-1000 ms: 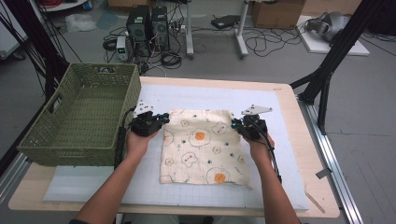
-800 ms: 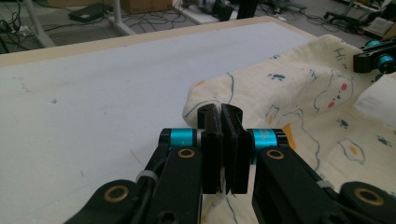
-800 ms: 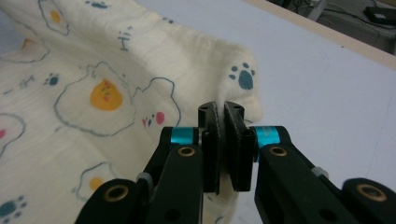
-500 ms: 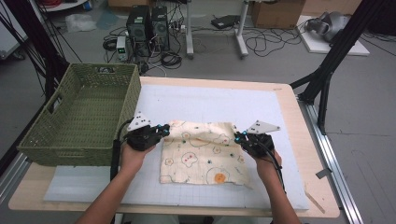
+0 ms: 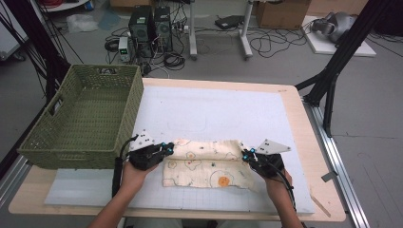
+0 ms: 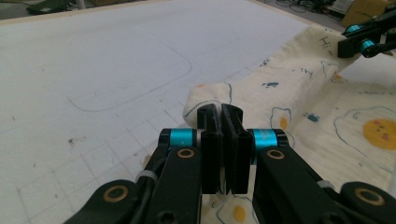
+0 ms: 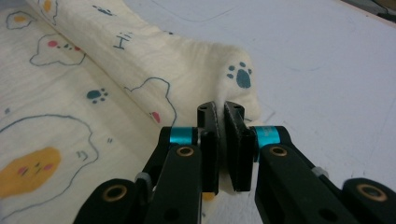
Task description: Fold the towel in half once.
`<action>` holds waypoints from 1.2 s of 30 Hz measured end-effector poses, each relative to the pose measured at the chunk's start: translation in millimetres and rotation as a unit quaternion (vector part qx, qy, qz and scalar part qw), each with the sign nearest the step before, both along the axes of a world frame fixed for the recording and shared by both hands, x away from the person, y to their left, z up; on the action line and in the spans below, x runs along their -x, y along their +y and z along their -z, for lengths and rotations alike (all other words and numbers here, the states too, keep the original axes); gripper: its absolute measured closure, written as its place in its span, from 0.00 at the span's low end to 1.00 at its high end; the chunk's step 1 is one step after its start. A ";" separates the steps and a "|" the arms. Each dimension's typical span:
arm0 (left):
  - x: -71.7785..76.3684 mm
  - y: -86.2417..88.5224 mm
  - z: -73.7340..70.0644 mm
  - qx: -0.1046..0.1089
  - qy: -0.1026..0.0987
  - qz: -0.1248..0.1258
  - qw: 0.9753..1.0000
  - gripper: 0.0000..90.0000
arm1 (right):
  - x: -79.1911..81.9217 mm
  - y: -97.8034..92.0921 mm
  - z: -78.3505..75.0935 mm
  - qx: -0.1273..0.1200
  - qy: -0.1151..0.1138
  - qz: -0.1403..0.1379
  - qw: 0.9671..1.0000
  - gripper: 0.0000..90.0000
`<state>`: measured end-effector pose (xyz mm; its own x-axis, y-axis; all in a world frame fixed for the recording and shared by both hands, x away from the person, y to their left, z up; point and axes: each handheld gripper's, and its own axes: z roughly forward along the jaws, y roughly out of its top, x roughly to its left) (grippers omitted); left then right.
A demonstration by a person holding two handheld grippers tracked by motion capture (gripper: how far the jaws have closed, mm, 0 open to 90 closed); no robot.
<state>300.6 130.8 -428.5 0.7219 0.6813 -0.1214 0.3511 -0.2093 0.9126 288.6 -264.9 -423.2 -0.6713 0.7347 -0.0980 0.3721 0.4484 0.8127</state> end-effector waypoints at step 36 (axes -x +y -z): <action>16.9 33.0 1.9 0.031 -0.002 -0.037 0.999 0.58 | 52.6 -44.3 2.8 -0.021 -0.010 0.013 1.000 0.52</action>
